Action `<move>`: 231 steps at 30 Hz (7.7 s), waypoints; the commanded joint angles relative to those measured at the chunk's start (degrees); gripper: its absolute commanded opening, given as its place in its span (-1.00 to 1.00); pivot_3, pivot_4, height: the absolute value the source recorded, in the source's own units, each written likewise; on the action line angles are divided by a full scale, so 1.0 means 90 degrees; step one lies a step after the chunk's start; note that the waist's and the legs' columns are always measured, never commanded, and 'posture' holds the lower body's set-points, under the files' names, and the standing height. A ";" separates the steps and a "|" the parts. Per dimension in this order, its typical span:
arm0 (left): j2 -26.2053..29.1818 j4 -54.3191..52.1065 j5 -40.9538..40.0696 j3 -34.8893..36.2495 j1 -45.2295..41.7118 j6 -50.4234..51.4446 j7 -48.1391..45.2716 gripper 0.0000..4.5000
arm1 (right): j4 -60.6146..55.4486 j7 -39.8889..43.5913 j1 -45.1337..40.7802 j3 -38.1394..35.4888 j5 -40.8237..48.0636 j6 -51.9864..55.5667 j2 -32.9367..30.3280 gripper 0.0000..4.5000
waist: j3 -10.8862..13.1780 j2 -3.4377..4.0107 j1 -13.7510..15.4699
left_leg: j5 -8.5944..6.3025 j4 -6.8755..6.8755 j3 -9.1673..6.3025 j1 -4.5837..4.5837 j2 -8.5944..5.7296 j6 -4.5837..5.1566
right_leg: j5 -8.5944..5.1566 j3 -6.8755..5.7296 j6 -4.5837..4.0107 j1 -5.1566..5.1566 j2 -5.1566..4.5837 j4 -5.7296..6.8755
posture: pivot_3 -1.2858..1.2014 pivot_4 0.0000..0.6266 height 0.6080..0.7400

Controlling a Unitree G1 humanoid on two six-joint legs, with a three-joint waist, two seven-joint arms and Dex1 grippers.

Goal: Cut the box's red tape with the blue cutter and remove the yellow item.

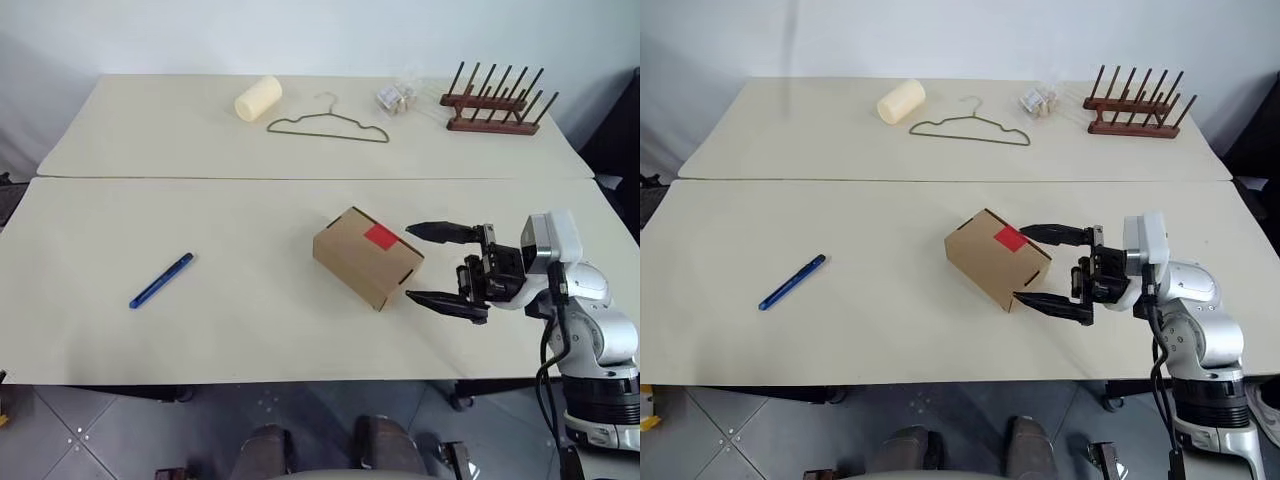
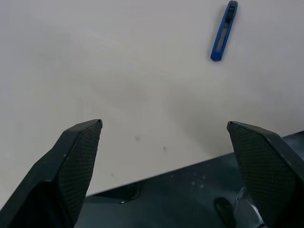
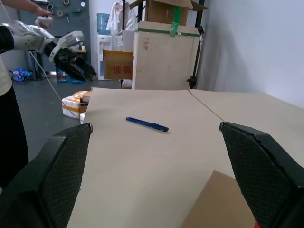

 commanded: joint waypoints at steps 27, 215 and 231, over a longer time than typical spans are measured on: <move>0.0252 0.0717 0.1412 -0.4946 -0.3670 -0.0172 0.1133 0.59 | -0.0525 -0.0513 0.0288 0.0074 0.0004 -0.0232 0.0031 1.00 | -0.0001 -0.0003 -0.0085 | -0.0019 0.0009 0.0096 0.0008 -0.0013 0.0006 | 0.0003 -0.0084 0.0006 -0.0005 0.0023 0.0028 | 0.03 -0.52 1.00; -0.2330 -0.2811 0.3052 -0.9609 -0.6859 -0.0978 0.1007 -0.80 | -0.0832 -0.8235 0.0577 0.0397 0.7853 0.6307 -0.2812 0.98 | -0.0006 0.0002 0.0244 | -0.0034 0.0114 0.0062 -0.0026 -0.0020 0.0057 | 0.0025 -0.0073 0.0022 0.0017 0.0004 0.0018 | 0.03 -0.52 1.00; -0.2483 -0.2749 0.3131 -0.9706 -0.7024 -0.0736 0.0888 -0.80 | -0.0902 -0.9040 0.0148 0.1181 0.7855 0.5526 -0.2450 0.01 | -0.0006 0.0001 0.0252 | -0.0034 0.0115 0.0062 -0.0043 -0.0009 0.0059 | 0.0027 -0.0079 0.0025 0.0015 0.0007 -0.0002 | 0.03 -0.52 1.00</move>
